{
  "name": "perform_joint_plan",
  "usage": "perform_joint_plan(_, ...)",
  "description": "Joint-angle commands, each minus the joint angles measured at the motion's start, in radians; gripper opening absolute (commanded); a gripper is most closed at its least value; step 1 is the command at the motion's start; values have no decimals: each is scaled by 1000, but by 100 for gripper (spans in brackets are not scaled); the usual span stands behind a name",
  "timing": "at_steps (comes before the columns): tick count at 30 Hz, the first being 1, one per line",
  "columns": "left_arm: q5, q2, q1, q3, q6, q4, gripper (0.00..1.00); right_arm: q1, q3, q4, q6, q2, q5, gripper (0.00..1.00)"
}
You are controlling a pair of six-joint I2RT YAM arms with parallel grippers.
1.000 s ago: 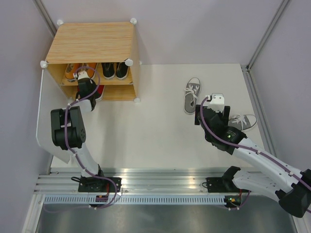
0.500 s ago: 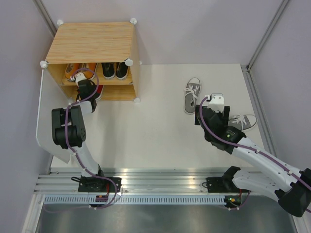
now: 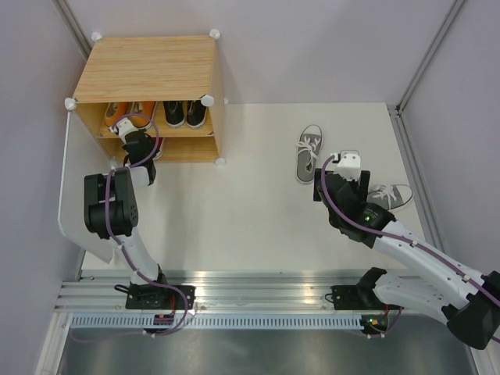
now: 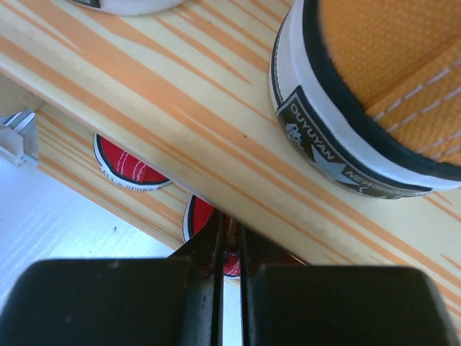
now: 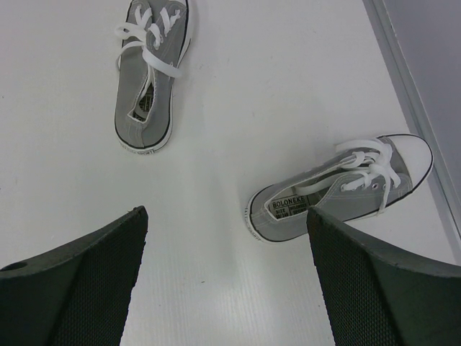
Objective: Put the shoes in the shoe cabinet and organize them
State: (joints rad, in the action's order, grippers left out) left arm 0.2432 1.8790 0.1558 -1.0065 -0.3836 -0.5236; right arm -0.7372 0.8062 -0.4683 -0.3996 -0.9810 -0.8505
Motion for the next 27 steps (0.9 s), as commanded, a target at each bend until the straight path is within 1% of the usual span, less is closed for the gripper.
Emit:
perform_joint_plan(1, 35, 17, 22, -63, -32, -144, 3, 2, -6, -1, -21, 12, -5, 95)
perform_joint_plan(7, -7, 48, 21, -99, -12, -141, 4, 2, -4, -6, -24, 13, 1, 95)
perform_joint_plan(11, -4, 68, 21, -121, 6, -135, 5, 2, -4, -3, -24, 4, 5, 95)
perform_joint_plan(16, -53, 83, 16, -136, 5, -145, 5, 2, -4, 0, -27, -4, 14, 95)
perform_joint_plan(21, -116, 80, 13, -144, 43, -171, 6, 2, -7, 10, -24, -7, 24, 95)
perform_joint_plan(26, -96, 95, 13, -164, 51, -157, 8, 2, -6, 16, -18, -25, 31, 95)
perform_joint_plan(27, -97, 97, 13, -165, 49, -156, 9, 2, -6, 19, -18, -27, 33, 95)
